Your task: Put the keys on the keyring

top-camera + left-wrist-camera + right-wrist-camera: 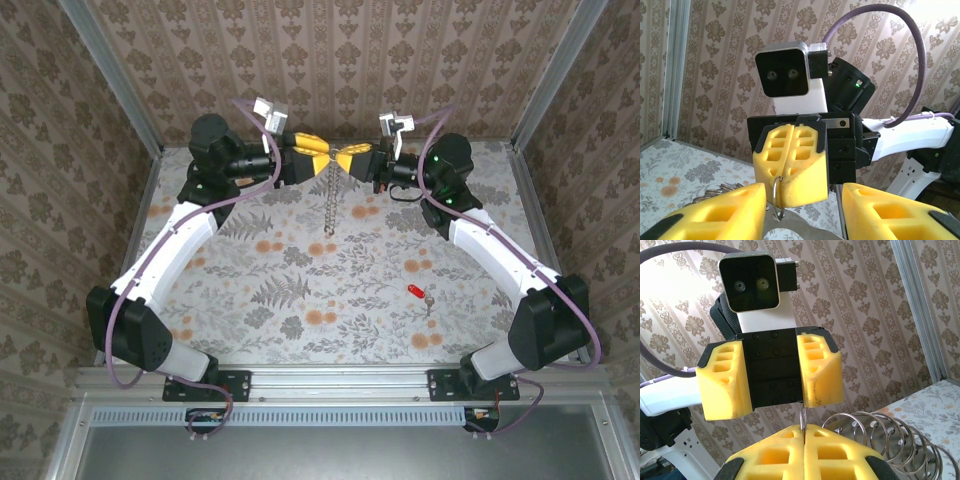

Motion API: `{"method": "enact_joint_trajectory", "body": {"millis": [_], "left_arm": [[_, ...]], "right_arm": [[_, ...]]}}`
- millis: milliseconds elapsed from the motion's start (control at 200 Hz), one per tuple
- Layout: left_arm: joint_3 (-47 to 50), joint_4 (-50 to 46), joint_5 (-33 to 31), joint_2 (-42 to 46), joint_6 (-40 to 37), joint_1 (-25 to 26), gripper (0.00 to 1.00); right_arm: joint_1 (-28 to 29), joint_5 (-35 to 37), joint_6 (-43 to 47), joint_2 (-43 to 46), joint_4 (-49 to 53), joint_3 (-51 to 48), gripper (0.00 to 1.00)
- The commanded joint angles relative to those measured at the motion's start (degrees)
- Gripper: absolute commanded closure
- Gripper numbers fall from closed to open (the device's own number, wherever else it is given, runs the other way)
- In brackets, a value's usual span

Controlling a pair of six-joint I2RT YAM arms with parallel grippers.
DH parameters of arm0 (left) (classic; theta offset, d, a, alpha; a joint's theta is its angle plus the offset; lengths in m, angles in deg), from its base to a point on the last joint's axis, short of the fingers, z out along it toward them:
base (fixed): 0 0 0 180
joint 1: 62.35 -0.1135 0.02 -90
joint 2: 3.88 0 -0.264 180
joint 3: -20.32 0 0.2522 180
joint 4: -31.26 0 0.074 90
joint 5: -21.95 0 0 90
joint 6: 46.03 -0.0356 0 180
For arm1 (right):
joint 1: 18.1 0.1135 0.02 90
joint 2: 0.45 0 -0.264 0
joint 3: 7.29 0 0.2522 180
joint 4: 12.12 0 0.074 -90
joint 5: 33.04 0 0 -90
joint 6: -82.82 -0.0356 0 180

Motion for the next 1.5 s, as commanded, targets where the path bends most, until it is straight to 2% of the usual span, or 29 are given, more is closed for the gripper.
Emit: {"method": "enact_joint_trajectory", "body": {"millis": [0, 380, 655, 725, 750, 1090, 1330, 1460, 1495], "left_arm": [[-0.5, 0.5, -0.8, -0.6, -1.1, 0.0, 0.52], [-0.3, 1.4, 0.4, -2.1, 0.1, 0.3, 0.56], [-0.5, 2.1, 1.2, -3.2, 0.4, 0.3, 0.66], [-0.6, 2.2, 1.3, -3.4, 0.5, 0.3, 0.66], [-0.6, 2.2, 1.4, -3.5, 0.5, 1.9, 0.66], [-1.0, 3.6, 1.5, -4.4, 1.2, 2.6, 0.72], [0.3, 4.3, -0.7, -3.0, 1.4, 1.6, 0.71], [1.4, 7.0, -1.3, -2.4, 3.4, 1.1, 0.64], [1.6, 7.7, -1.4, -2.4, 4.0, -0.8, 0.64]], "right_arm": [[-0.1, -1.0, 1.2, 2.0, -0.4, 0.3, 1.0], [0.0, -0.7, 1.5, 2.3, -0.3, 0.2, 1.0], [-0.1, -0.4, 1.6, 2.5, -0.2, 0.1, 1.0], [0.0, -0.5, 1.6, 2.4, -0.2, 0.1, 1.0], [-0.1, -0.4, 1.6, 2.3, -0.2, 0.1, 1.0], [-0.1, -0.4, 1.7, 2.3, -0.1, -0.1, 1.0], [-0.2, -0.2, 3.5, 2.9, 1.9, -0.5, 1.0], [-0.4, -0.1, 3.8, 3.1, 2.2, -0.6, 1.0], [-0.5, -0.1, 3.8, 3.1, 2.1, -0.7, 1.0]]}}
